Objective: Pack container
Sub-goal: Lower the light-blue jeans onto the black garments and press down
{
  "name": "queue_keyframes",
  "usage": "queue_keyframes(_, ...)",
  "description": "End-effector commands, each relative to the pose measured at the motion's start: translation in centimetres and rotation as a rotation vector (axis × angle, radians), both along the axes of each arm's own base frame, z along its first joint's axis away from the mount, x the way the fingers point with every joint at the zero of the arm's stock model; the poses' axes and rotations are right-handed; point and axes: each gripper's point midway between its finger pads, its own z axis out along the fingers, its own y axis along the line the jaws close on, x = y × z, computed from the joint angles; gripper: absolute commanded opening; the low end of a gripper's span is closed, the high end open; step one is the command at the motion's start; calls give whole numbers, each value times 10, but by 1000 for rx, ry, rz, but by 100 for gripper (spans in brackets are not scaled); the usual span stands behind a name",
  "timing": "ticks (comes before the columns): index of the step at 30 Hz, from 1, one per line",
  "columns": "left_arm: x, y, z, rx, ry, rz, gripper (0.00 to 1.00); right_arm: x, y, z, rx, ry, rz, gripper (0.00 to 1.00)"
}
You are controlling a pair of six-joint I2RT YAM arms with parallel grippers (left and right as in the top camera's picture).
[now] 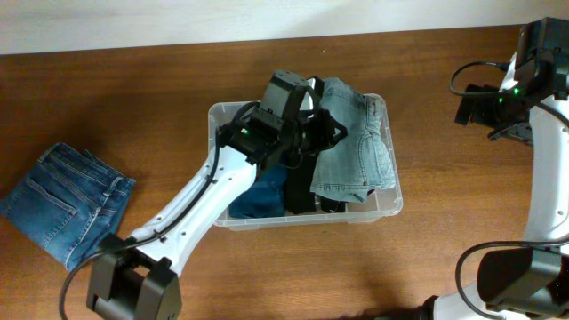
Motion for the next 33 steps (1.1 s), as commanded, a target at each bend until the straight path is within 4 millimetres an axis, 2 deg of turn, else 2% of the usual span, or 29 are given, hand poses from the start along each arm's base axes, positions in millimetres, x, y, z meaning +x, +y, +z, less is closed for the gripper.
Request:
queue_keyframes(1,4,-7,-2,-4,6,-5,1,-1,-4,1,-10,1,-15,98)
queue_keyframes(6,8,9,-32,110,46,59,0,-1,-4,1,-10,1,-15,99)
queue_keyframes(13,10,21,-44,187,46,98,1,-1,-4,1,-11,1,-15,98)
queue_keyframes(17,9,26,-49,224,32,80,19,-1,-4,1,-10,1,-15,99)
queue_keyframes(19,8,28,-50,244,15,65,23,-1,-4,1,-10,1,-15,99)
queue_keyframes(21,9,28,-50,258,-13,39,31,-1,-4,1,-11,1,-15,99)
queue_keyframes(24,10,33,-53,288,-24,42,66,-1,-4,1,-11,1,-15,99)
queue_keyframes(25,10,34,-54,299,-34,33,71,-1,-4,1,-10,1,-15,98)
queue_keyframes(28,10,35,-55,337,-104,-40,78,-1,-4,1,-10,1,-15,99)
queue_keyframes(31,13,39,-56,364,-120,-27,78,-1,-4,1,-10,1,-15,98)
queue_keyframes(33,17,39,-51,363,-136,-18,73,-1,-4,1,-10,1,-15,98)
